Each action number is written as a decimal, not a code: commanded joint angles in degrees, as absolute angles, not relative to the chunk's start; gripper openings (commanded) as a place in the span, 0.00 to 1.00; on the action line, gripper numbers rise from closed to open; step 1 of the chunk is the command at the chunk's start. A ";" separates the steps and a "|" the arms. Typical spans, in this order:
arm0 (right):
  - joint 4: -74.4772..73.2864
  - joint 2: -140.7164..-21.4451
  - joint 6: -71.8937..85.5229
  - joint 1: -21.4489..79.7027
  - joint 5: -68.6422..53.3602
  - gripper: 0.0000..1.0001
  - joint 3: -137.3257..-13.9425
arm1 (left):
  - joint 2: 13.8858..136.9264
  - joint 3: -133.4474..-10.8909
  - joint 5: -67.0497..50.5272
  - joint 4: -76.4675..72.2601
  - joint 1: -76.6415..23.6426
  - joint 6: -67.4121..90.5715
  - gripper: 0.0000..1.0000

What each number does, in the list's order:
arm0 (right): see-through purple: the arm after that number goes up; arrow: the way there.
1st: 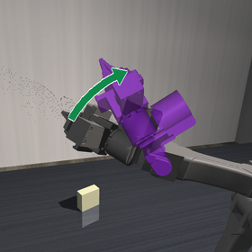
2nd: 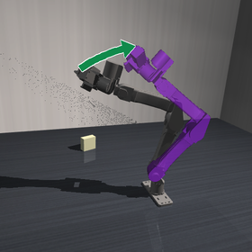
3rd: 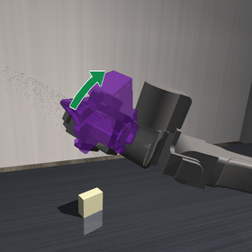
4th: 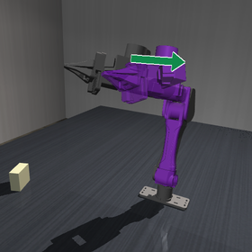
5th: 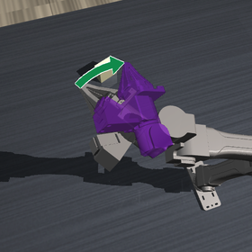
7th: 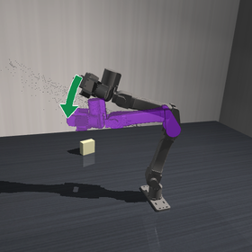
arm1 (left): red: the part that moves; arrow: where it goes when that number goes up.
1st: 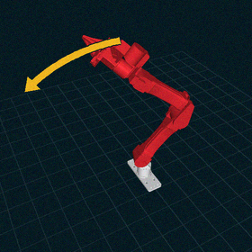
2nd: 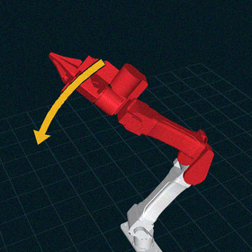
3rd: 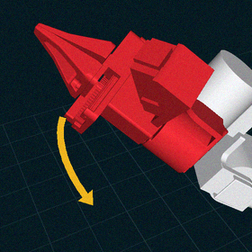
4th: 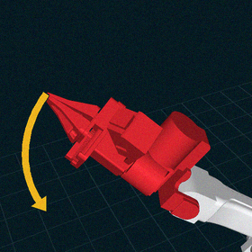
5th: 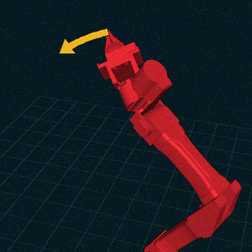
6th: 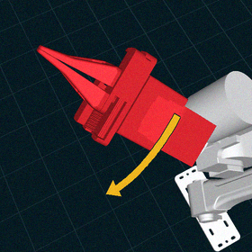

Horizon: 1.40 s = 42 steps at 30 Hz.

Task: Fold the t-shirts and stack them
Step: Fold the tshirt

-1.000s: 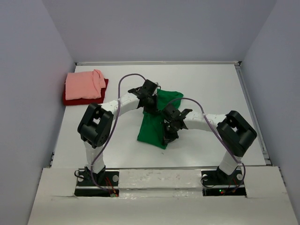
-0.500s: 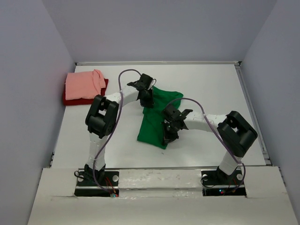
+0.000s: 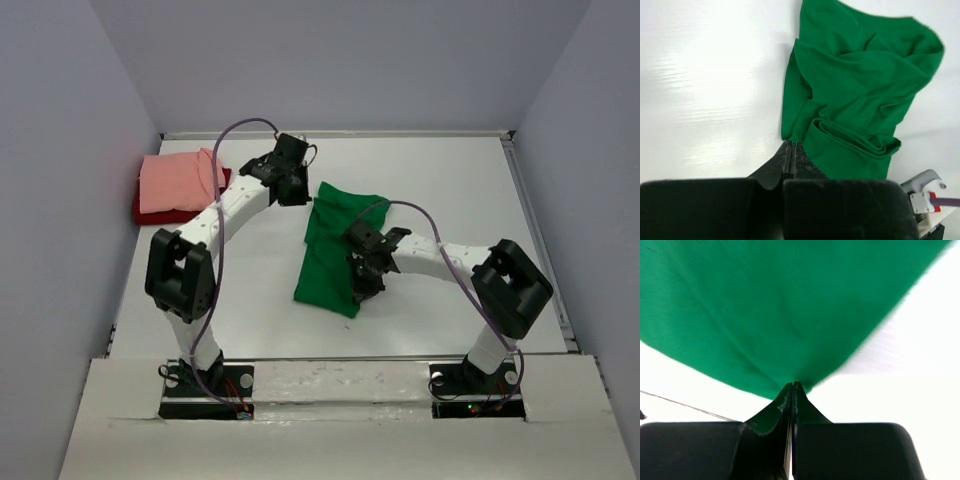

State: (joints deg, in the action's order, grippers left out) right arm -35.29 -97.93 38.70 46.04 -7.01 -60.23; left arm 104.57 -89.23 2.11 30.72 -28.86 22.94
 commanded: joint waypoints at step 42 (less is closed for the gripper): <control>-43.42 -79.02 36.04 39.46 -3.16 0.00 -61.34 | 89.02 -50.27 -26.28 17.05 -26.28 25.75 0.00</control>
State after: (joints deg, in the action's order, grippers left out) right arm -44.12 -79.59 36.86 39.97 -3.86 -58.63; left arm 84.82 -50.59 -22.15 19.18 -26.50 25.61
